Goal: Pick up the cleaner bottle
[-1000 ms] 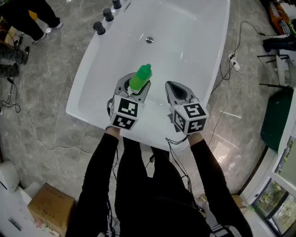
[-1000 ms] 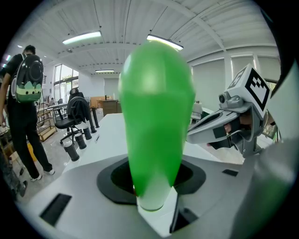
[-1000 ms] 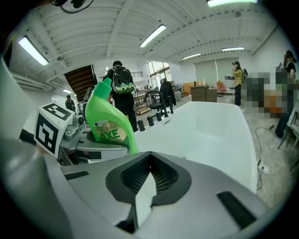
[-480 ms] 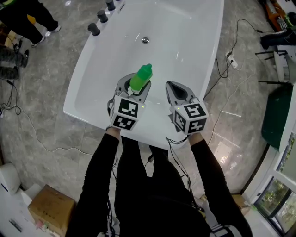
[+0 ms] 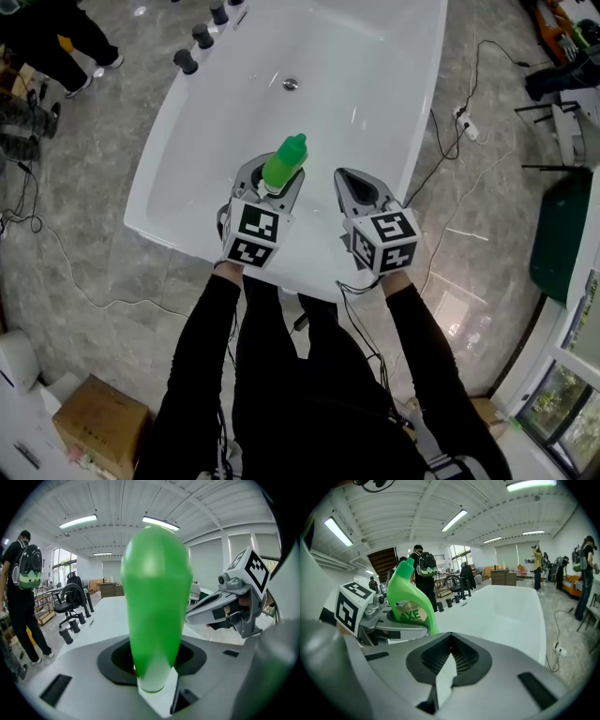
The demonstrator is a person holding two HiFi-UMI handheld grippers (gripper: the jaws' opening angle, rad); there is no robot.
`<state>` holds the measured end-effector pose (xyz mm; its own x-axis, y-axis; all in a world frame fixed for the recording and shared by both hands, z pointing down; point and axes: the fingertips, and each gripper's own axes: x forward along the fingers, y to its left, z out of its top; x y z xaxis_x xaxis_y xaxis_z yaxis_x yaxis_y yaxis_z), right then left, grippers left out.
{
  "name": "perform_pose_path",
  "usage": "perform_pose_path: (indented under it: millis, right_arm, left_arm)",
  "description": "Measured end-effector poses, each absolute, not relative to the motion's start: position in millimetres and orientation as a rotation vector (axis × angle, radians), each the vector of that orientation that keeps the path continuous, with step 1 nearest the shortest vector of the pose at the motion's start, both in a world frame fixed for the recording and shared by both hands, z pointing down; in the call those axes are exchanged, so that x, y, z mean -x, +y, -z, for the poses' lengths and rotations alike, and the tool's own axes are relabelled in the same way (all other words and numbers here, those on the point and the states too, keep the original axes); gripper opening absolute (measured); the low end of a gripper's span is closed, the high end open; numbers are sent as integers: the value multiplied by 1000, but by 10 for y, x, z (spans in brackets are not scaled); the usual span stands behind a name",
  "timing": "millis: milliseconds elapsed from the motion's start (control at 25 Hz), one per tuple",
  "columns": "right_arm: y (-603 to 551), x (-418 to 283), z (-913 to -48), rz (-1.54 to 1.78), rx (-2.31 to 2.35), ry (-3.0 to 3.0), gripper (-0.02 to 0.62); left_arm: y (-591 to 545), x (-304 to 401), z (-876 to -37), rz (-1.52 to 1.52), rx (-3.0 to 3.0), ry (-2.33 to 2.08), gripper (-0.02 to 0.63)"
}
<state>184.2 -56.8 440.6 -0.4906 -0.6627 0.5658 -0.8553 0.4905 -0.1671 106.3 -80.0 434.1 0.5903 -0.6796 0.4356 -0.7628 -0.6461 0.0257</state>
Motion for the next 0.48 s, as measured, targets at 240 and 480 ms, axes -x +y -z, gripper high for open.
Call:
perform_pose_path:
  millis: [240,480]
  right_arm:
    - [-524,-1918,-4383,-594,-1241,-2316,1]
    - [-512,-1948,-4337,-579,-1223,-2326,1]
  left_arm:
    - [-739,-1131,-4329,-576,-2604,-1210,193]
    - [-722,-1168,-4291,-582,-2604,-1217,193]
